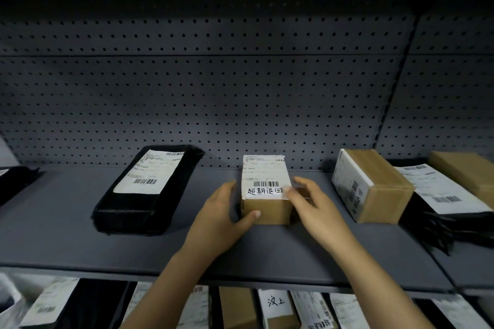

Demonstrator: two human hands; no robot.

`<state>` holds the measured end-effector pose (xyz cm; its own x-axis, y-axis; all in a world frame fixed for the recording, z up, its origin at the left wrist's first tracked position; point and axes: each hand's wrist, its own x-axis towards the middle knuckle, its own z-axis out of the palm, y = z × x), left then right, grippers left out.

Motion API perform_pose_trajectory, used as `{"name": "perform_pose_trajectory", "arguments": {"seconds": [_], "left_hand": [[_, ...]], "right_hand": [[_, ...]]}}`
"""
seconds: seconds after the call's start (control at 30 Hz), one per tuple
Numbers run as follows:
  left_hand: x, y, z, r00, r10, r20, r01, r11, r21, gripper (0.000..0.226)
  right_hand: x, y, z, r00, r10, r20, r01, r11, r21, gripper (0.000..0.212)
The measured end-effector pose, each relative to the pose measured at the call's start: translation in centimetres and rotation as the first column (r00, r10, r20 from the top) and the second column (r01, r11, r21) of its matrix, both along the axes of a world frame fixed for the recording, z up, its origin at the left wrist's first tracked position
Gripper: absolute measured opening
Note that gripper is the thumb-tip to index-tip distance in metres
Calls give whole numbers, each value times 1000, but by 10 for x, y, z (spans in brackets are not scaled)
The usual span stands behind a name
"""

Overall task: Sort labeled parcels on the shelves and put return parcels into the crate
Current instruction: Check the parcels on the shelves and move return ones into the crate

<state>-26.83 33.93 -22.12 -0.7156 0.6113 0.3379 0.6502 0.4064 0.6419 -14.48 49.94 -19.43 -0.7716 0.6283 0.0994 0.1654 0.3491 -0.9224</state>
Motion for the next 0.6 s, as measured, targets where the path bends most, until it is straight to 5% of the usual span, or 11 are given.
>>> {"name": "perform_pose_trajectory", "arguments": {"seconds": [0.27,0.4,0.6], "left_hand": [[0,10,-3,989,-108,99,104,994,44,84],[7,10,1,990,-129,57,117,977,176,82],[23,4,35,982,-102,-157,137,963,230,73]], "right_hand": [[-2,-1,-4,997,51,49,-45,992,-120,34],[0,1,-6,988,100,-119,-131,947,-294,19],[13,0,13,889,77,-452,-231,926,-298,36]]}}
